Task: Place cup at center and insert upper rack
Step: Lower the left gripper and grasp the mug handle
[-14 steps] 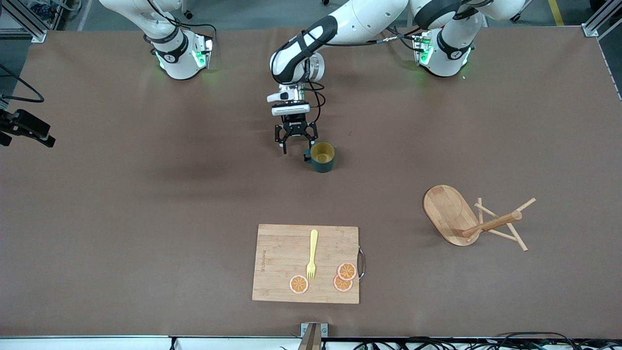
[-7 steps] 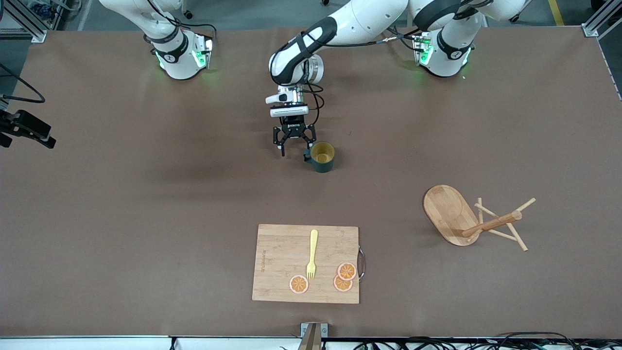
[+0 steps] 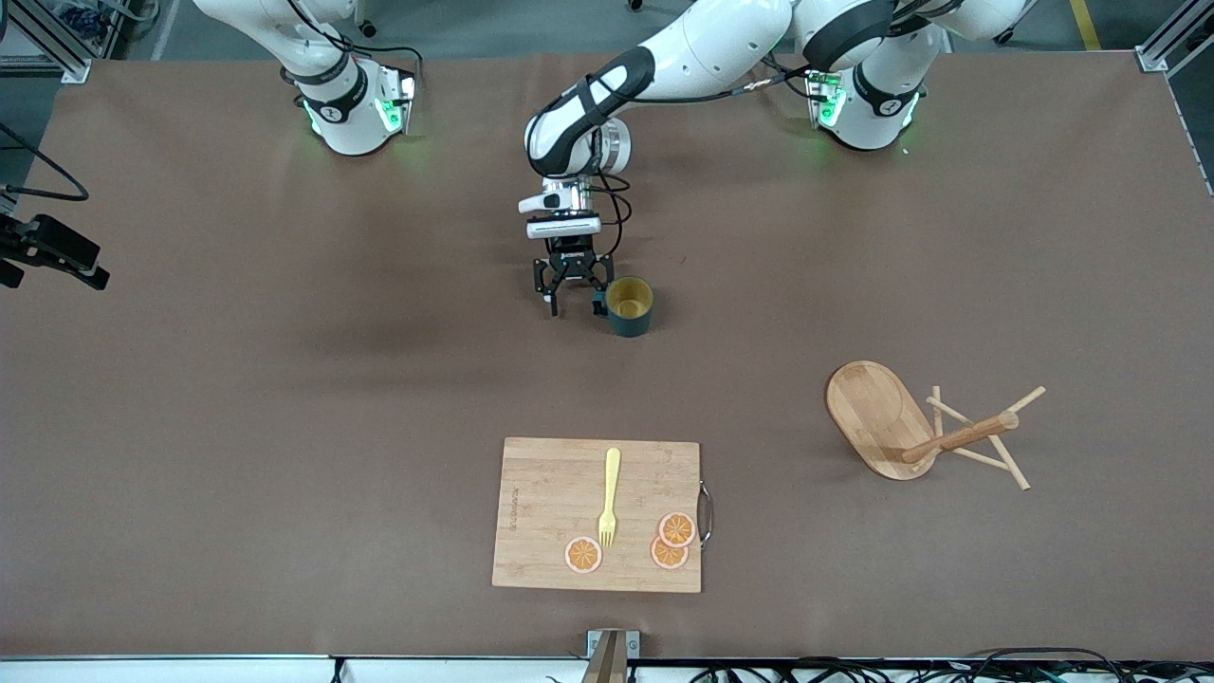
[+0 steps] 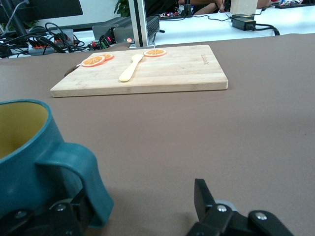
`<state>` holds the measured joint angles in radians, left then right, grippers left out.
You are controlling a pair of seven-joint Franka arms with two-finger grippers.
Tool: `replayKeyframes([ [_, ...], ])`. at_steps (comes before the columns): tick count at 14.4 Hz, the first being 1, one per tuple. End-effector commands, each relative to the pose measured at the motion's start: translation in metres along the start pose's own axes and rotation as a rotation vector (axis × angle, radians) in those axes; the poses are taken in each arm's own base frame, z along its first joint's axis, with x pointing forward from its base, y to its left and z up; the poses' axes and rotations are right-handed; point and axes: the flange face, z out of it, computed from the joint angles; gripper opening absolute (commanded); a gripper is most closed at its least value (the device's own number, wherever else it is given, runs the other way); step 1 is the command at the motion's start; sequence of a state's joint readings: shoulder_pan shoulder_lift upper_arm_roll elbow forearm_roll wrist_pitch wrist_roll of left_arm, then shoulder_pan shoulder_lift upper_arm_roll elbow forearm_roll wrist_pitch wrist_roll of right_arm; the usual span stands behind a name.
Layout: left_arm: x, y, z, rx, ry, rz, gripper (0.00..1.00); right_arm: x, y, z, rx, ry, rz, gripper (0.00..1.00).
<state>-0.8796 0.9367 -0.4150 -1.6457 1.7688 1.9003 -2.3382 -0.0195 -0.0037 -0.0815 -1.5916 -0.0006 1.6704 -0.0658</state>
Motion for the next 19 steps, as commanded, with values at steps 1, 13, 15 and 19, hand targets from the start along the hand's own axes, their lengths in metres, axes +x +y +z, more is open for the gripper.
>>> replayKeyframes([
  [1,0.002,0.007,0.003,-0.018,0.018,-0.008,0.66,-0.007,-0.003,-0.004,0.001,0.009,0.005,1.00],
  [13,0.021,0.011,-0.004,-0.021,0.019,-0.104,0.00,-0.007,-0.003,-0.004,0.001,0.011,0.003,1.00],
  [15,0.039,0.013,-0.010,-0.004,-0.013,-0.104,0.00,-0.007,-0.003,-0.004,0.001,0.011,0.003,1.00],
  [19,0.127,0.024,-0.032,0.030,-0.181,-0.180,0.00,-0.007,-0.003,-0.003,0.001,0.009,0.003,1.00],
])
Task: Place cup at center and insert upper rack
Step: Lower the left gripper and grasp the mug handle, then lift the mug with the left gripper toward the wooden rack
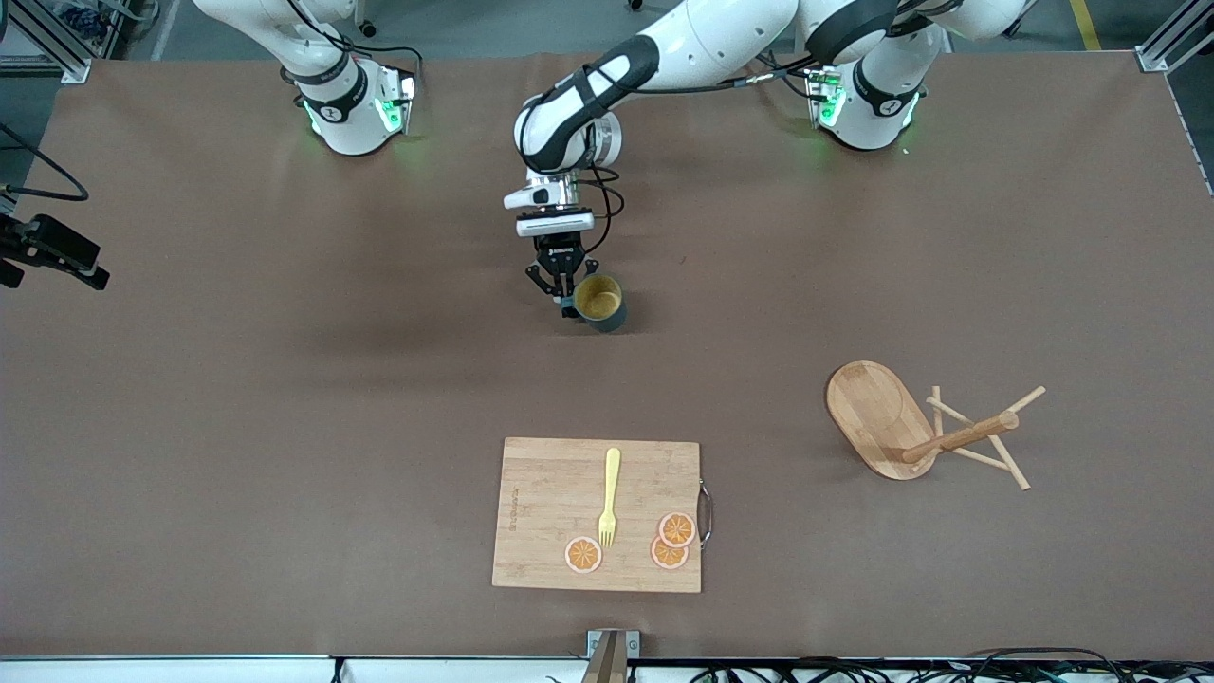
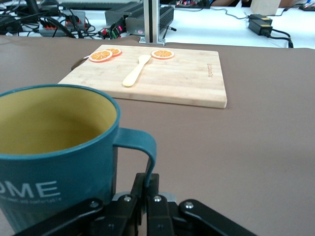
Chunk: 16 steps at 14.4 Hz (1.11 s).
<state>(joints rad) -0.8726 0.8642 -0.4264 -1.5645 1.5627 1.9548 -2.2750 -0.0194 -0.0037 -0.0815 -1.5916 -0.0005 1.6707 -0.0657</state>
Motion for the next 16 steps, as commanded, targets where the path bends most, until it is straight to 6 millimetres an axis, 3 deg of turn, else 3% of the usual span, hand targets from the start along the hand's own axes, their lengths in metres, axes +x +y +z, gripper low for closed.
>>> replayKeyframes([
  [1,0.081,0.009,-0.027,-0.014,-0.115,-0.089,0.00,-0.007,-0.002,-0.003,0.000,0.009,0.005,1.00],
  [5,0.159,0.004,-0.053,0.013,-0.246,-0.236,0.00,-0.007,-0.001,-0.003,-0.001,0.009,0.006,1.00],
  [9,0.247,-0.019,-0.068,0.047,-0.448,-0.336,0.00,-0.007,0.000,-0.004,-0.001,0.011,0.008,1.00],
  [14,0.320,-0.055,-0.061,0.084,-0.530,-0.499,0.00,-0.006,-0.002,-0.005,-0.001,0.014,0.005,1.00],
  [16,0.348,-0.077,-0.045,0.116,-0.558,-0.585,0.00,-0.007,-0.001,-0.006,-0.001,0.015,0.006,1.00],
])
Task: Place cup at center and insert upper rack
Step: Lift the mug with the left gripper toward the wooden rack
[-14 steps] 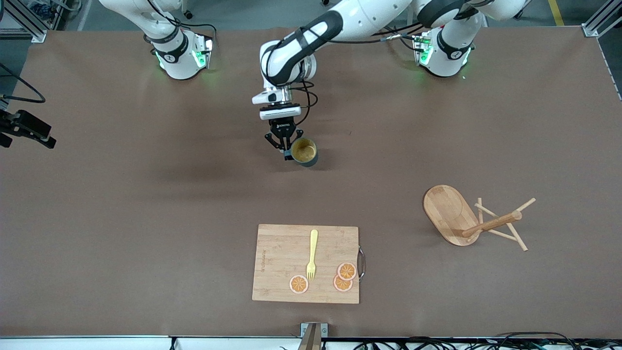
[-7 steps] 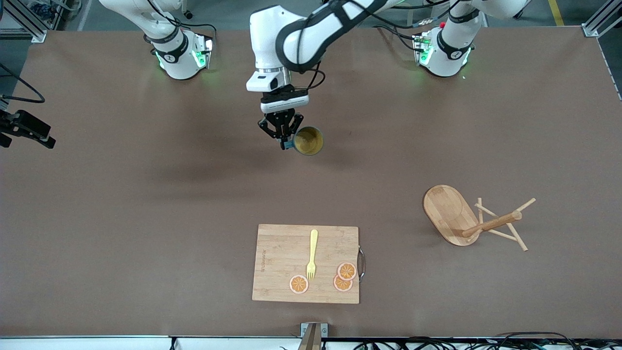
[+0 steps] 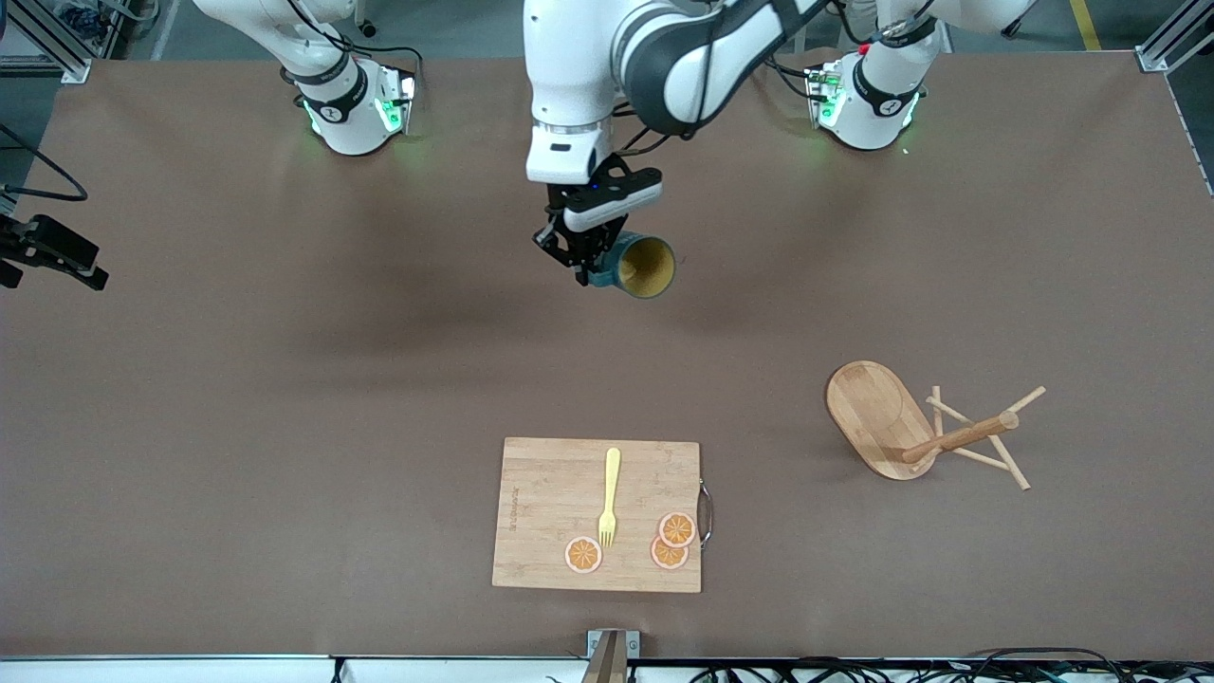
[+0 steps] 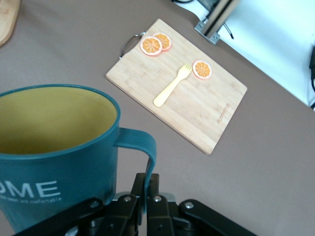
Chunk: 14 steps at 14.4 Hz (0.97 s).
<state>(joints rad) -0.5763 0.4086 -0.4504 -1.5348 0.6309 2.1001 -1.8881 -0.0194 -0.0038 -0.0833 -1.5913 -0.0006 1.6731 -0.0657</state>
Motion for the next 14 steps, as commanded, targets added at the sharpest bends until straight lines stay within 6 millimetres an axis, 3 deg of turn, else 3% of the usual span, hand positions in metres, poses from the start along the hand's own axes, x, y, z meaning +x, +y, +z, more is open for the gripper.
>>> replayKeyframes([
  [1,0.054,-0.009,-0.005,0.018,-0.062,-0.125,0.00,-0.006,-0.004,-0.005,-0.002,0.012,0.001,1.00],
  [7,0.188,-0.031,0.016,0.043,-0.226,-0.478,0.00,-0.006,-0.004,-0.008,-0.003,0.015,0.000,1.00],
  [12,0.267,-0.067,0.046,0.049,-0.405,-0.592,0.00,-0.007,-0.003,-0.007,-0.003,0.014,0.001,1.00],
  [14,0.289,-0.083,0.054,0.035,-0.502,-0.631,0.00,-0.007,-0.003,-0.007,-0.003,0.014,0.001,1.00],
])
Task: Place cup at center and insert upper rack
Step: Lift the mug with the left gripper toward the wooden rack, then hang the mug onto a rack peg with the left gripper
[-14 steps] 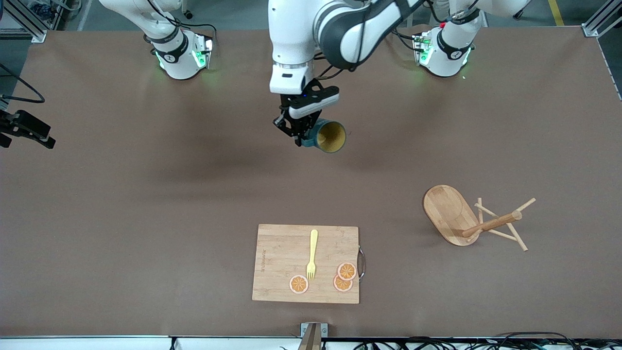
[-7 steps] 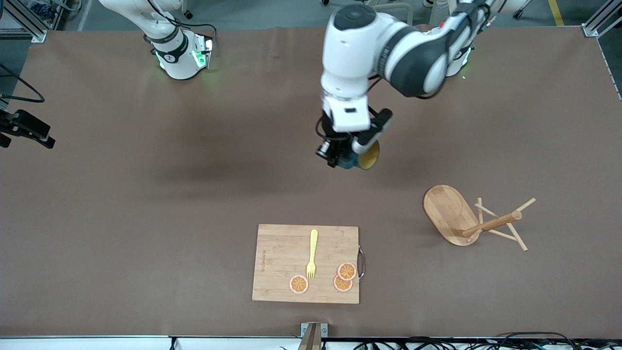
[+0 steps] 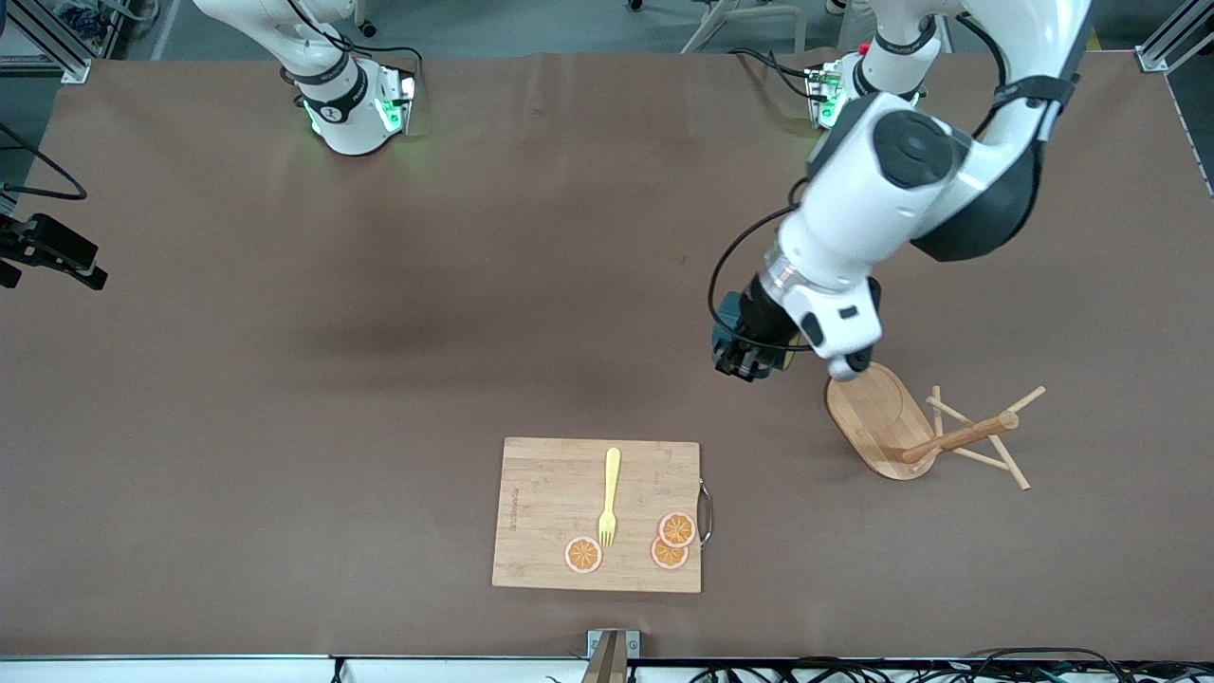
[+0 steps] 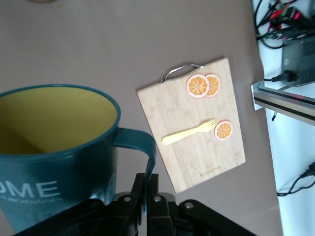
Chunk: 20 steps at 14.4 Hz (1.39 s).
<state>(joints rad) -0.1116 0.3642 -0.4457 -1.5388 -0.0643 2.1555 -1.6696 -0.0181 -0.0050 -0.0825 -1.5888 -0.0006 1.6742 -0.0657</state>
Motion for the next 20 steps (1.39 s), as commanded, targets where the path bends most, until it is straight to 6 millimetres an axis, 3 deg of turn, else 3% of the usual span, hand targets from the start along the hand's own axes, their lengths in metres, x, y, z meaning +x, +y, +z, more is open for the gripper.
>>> replayKeyframes([
  [1,0.032,-0.005,-0.003,0.004,-0.110,-0.044,0.00,-0.007,-0.002,-0.005,-0.003,0.009,0.003,1.00],
  [8,0.117,-0.017,-0.002,0.007,-0.184,-0.138,0.00,-0.007,-0.002,-0.005,-0.003,0.009,0.003,1.00],
  [13,0.178,-0.024,-0.018,-0.048,-0.259,-0.155,0.00,-0.007,-0.003,-0.005,-0.003,0.009,0.002,1.00],
  [20,0.229,-0.034,-0.023,-0.101,-0.301,-0.118,0.00,-0.007,-0.003,-0.005,-0.003,0.009,0.002,1.00],
])
